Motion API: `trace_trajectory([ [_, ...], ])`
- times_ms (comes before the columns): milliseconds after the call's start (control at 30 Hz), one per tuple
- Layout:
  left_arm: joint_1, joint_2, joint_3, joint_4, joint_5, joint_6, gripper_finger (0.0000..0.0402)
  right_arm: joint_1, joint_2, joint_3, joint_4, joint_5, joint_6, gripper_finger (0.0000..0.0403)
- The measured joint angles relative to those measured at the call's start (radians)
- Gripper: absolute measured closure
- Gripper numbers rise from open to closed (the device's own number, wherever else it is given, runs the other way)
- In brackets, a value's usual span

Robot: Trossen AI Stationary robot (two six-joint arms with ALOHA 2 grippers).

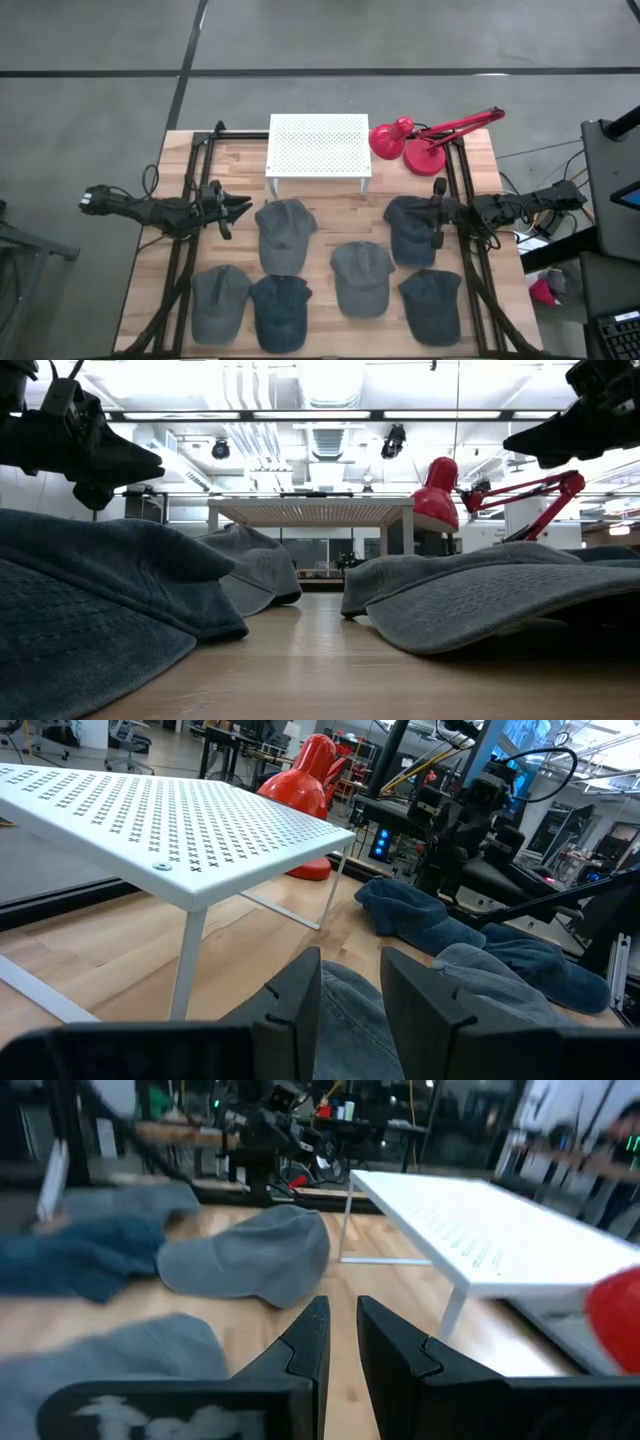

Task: Pick & Place hat
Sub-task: Put the top blue cap on the shelf

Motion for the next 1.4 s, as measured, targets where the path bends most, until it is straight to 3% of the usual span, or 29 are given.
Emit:
trace_trajectory([
  [367,0.0,0.0,0.0,0.002,0.0,0.0,0.0293,0.0,0.0,0.0,0.015,-0.001,-0.03,0.0351],
  [700,0.0,0.0,0.0,0.003,0.0,0.0,0.0293,-0.001,0.0,0.0,0.167,-0.03,0.667,0.0351],
  [867,0.0,0.0,-0.001,0.006,0.0,0.0,0.0293,-0.001,0.0,0.0,0.187,0.025,0.761,0.0351],
  [1400,0.0,0.0,-0.003,0.024,-0.023,-0.042,0.0293,0.0,0.007,0.027,0.159,0.015,0.853,0.0351],
])
